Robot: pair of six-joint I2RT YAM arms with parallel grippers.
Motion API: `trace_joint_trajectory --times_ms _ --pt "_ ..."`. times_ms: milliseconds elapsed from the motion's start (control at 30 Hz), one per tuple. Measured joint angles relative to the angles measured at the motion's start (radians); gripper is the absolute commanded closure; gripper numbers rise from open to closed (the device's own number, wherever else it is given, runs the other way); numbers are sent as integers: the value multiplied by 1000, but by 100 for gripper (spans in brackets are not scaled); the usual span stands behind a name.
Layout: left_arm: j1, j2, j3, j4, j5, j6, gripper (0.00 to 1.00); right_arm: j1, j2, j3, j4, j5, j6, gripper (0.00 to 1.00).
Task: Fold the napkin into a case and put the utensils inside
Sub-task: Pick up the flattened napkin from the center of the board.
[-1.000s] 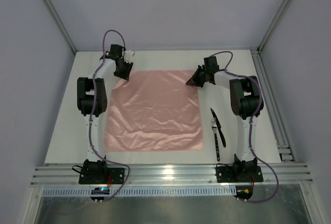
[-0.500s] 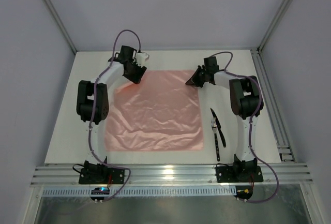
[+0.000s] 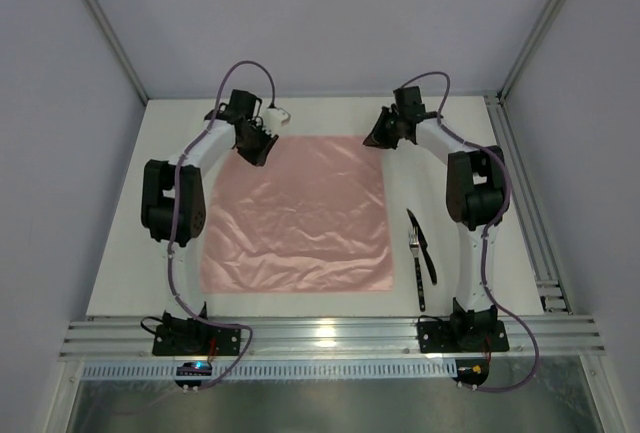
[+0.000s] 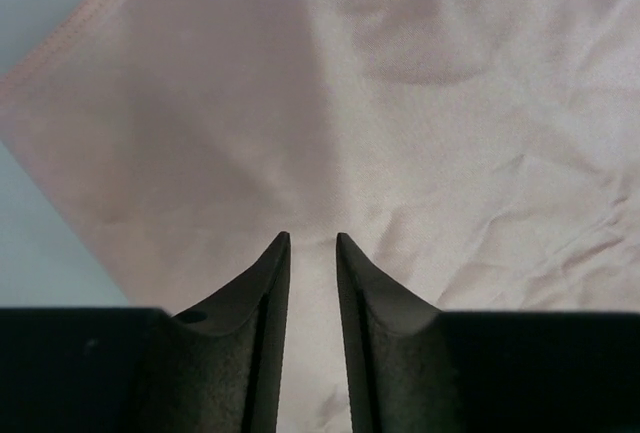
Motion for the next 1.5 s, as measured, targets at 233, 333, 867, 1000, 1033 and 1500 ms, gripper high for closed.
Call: trace_joint_trajectory --times_ms 233,333,867,1000,1033,1500 --pt "78 16 156 58 -80 -119 51 -29 126 479 -198 218 -160 59" --pt "153 126 367 59 -80 -167 44 -40 235 647 -254 259 -203 57" --pt "181 335 407 -2 45 -181 49 6 365 665 -436 256 -340 57" --pt "184 335 407 1 48 -188 66 21 365 666 -450 268 -371 70" --pt "186 335 404 7 49 -187 74 24 365 666 -454 275 -381 82" --pt "189 255 276 53 81 -158 100 57 235 444 -387 316 -429 96"
